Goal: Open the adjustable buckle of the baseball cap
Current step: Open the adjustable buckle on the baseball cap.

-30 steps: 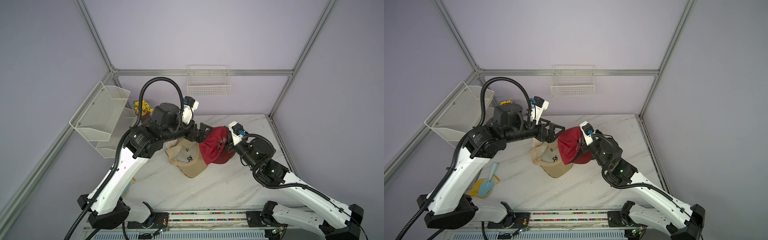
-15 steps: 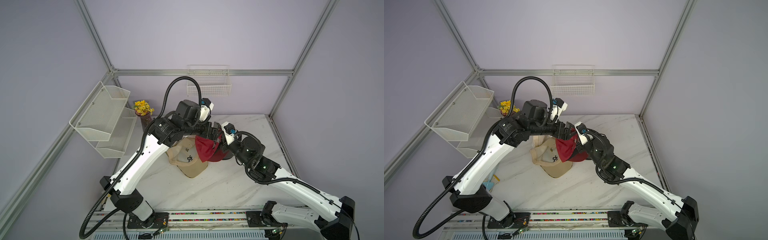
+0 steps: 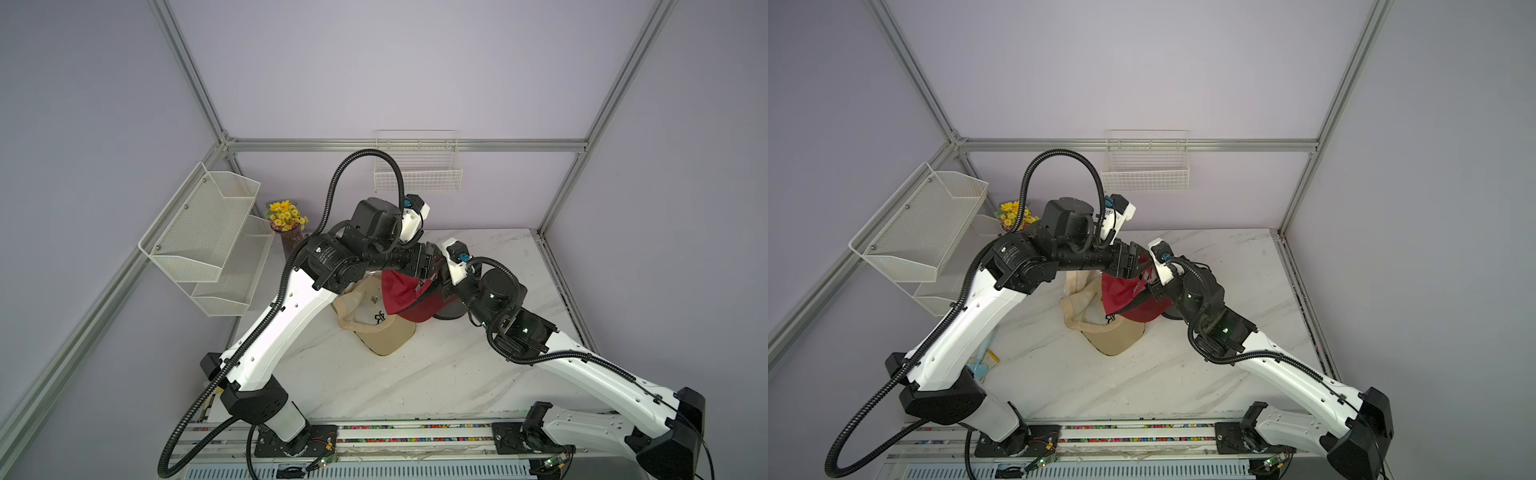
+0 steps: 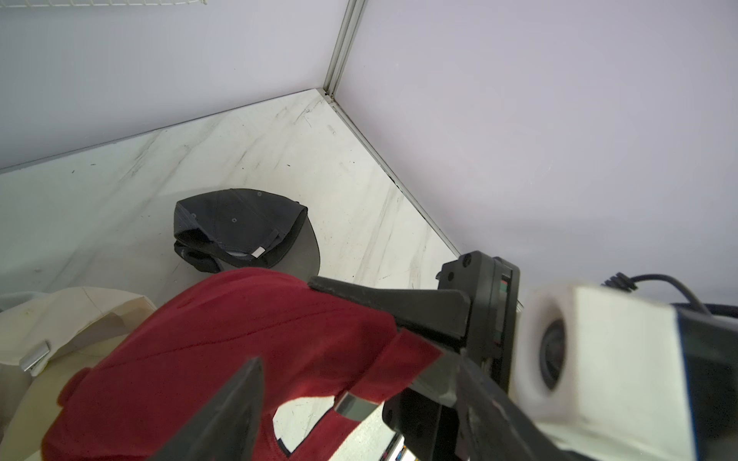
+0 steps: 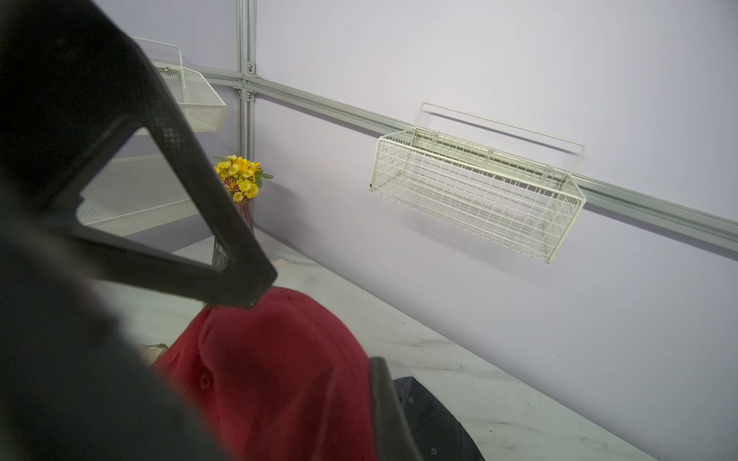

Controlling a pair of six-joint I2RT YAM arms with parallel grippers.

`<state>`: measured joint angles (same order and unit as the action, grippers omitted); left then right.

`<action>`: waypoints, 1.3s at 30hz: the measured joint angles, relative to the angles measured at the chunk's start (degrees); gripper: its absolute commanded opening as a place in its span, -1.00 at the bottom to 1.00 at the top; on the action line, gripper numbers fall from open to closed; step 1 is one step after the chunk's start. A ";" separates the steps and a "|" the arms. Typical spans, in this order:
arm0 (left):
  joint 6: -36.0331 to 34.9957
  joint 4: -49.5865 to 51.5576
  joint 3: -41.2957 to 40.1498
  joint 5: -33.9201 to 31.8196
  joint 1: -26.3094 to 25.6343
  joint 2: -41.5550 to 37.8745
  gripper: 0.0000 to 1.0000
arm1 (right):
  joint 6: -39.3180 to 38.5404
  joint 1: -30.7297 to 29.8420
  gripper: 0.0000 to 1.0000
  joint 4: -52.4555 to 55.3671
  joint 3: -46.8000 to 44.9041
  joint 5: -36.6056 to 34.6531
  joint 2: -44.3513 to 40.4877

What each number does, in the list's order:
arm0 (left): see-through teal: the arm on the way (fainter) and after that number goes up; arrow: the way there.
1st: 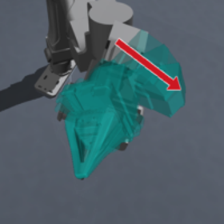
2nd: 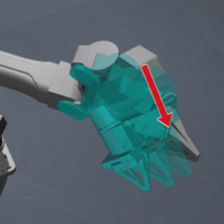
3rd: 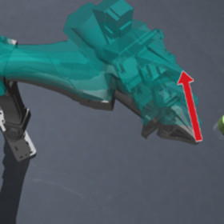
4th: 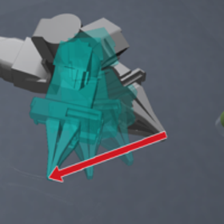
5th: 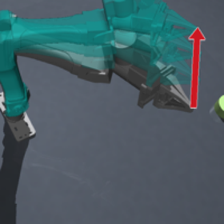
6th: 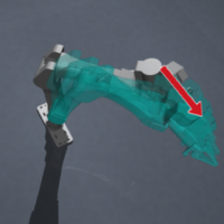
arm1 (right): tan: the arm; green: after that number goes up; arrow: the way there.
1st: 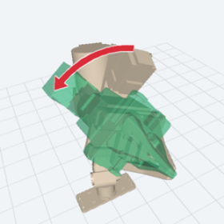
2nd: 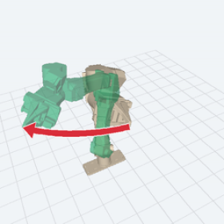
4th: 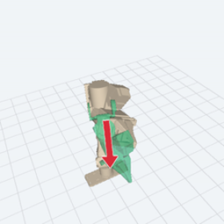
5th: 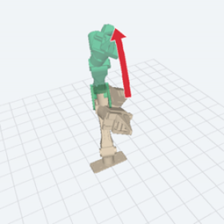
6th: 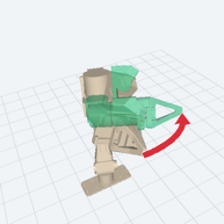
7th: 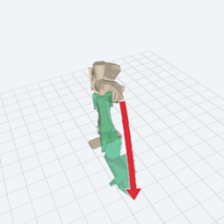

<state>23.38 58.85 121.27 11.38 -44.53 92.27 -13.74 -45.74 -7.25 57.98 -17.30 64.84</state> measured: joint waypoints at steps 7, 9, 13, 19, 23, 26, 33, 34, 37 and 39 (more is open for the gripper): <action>-0.44 1.73 3.37 -0.61 -0.44 2.10 0.44 | 0.74 0.09 -1.00 -0.02 0.35 -0.79 0.04; -0.50 1.92 4.20 -0.63 -0.61 2.78 0.40 | 1.09 0.09 -1.00 0.04 0.74 -0.68 0.04; -1.05 2.21 6.27 -0.66 -1.07 4.42 0.19 | 1.95 0.11 -1.00 0.04 1.05 -0.46 0.04; -2.03 2.23 8.28 -0.70 -1.46 5.66 -0.17 | 2.36 0.31 -1.00 0.52 1.09 0.22 0.04; -2.25 2.05 8.48 -0.59 -1.86 5.68 -0.47 | 2.32 0.31 -1.00 1.07 1.14 0.70 0.07; -2.36 1.97 8.59 -0.28 -2.12 5.73 -0.67 | 2.27 0.24 -1.00 1.40 1.16 1.11 0.24; -3.02 1.97 8.59 0.79 -2.19 5.77 -1.00 | 2.10 0.24 -1.00 1.75 1.27 1.42 0.46; -3.06 1.97 8.59 0.92 -2.19 5.77 -1.00 | 2.10 0.24 -1.00 1.79 1.38 1.42 0.48; -3.04 2.03 8.59 0.94 -2.36 5.77 -1.00 | 2.12 0.24 -1.00 1.90 1.62 1.49 0.48; -3.04 2.03 8.59 0.94 -2.43 5.77 -1.00 | 2.12 0.24 -1.00 1.90 1.77 1.49 0.48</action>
<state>20.34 60.88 129.86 12.32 -46.96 98.04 -11.62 -45.50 -5.34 59.75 -15.81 65.32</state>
